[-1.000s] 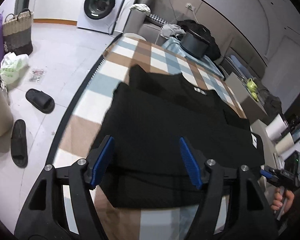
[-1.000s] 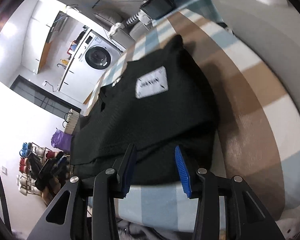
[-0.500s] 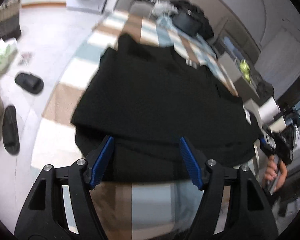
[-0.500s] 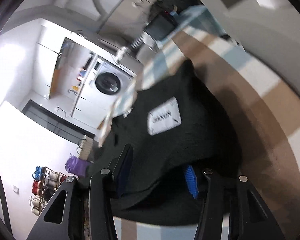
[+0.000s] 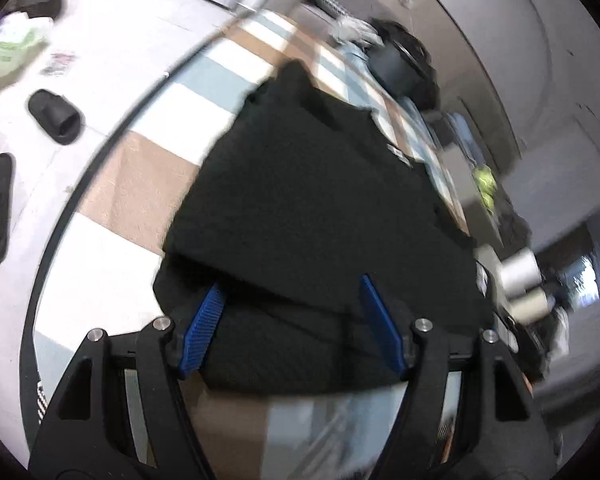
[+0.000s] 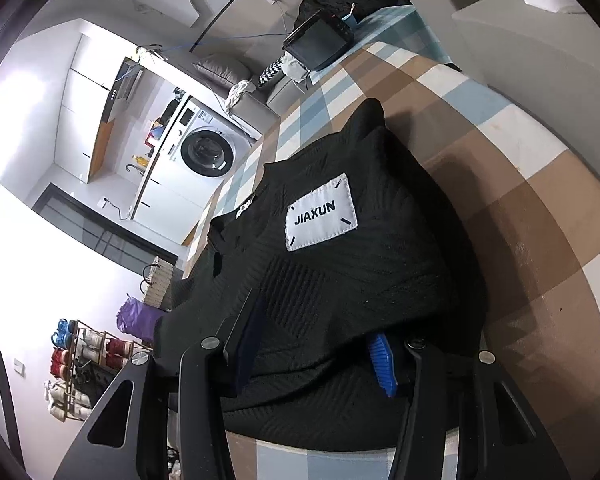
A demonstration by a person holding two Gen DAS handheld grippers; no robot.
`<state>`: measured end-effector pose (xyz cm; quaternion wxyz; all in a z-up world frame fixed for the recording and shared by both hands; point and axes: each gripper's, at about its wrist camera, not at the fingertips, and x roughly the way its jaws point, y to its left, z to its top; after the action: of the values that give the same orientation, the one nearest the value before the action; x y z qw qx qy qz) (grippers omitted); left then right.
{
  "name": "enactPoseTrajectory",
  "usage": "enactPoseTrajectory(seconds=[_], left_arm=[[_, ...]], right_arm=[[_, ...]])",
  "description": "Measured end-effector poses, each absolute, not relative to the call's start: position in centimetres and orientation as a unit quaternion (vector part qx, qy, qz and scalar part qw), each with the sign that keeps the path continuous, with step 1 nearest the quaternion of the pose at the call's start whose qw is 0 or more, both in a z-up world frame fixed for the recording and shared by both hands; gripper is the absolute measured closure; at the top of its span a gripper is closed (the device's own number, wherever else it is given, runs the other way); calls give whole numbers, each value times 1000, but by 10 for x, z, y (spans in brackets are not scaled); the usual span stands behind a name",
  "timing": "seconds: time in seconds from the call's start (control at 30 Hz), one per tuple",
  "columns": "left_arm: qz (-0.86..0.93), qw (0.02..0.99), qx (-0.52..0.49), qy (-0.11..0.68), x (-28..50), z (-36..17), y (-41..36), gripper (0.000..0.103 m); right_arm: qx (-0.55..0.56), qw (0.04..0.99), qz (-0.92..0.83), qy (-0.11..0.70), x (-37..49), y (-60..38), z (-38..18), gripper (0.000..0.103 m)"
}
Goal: Fold small clothes
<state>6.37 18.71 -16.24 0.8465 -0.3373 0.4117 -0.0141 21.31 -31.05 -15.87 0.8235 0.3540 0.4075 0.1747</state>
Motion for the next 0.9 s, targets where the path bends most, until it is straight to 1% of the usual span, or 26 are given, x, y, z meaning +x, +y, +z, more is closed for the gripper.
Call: enactPoseTrajectory(seconds=[0.13, 0.2, 0.23, 0.3, 0.33, 0.4, 0.47, 0.5, 0.53, 0.57, 0.6, 0.63, 0.67, 0.7, 0.73, 0.83, 0.9], left_arm=[[20, 861, -326, 389, 67, -156, 185, 40], [23, 868, -323, 377, 68, -151, 186, 49], [25, 870, -324, 371, 68, -147, 188, 51], [25, 873, -334, 355, 68, -142, 193, 64], [25, 873, -339, 351, 69, -140, 195, 67], [33, 873, -340, 348, 74, -137, 200, 86], [48, 872, -336, 352, 79, -136, 205, 95], [50, 873, -336, 351, 80, -136, 204, 98], [53, 873, -335, 351, 81, -136, 205, 99], [53, 873, -334, 352, 80, -135, 206, 99], [51, 874, -333, 350, 79, -135, 206, 99], [50, 876, -329, 348, 78, -134, 206, 99], [51, 878, -325, 348, 78, -132, 205, 100], [50, 880, -324, 345, 77, -130, 205, 101], [48, 882, -321, 341, 76, -126, 206, 101], [44, 890, -312, 329, 78, -114, 208, 102], [42, 894, -305, 324, 81, -105, 209, 102]], right_arm=[[345, 827, 175, 408, 214, -307, -159, 53], [342, 829, 174, 406, 212, -307, -157, 53], [342, 829, 175, 406, 212, -307, -157, 53], [343, 831, 176, 402, 212, -307, -156, 53], [343, 833, 177, 398, 213, -308, -154, 53], [342, 835, 178, 393, 214, -309, -153, 53], [344, 837, 171, 391, 217, -311, -152, 53], [345, 835, 170, 393, 218, -311, -153, 53], [346, 834, 170, 394, 219, -311, -154, 53], [342, 837, 167, 394, 220, -311, -154, 56], [334, 840, 162, 395, 221, -311, -154, 60], [331, 842, 160, 394, 220, -311, -155, 71], [327, 845, 156, 393, 220, -311, -155, 77], [327, 847, 155, 390, 219, -312, -154, 81], [328, 849, 155, 384, 218, -313, -153, 90], [317, 862, 160, 363, 221, -315, -140, 97], [315, 868, 165, 348, 225, -315, -129, 97]])
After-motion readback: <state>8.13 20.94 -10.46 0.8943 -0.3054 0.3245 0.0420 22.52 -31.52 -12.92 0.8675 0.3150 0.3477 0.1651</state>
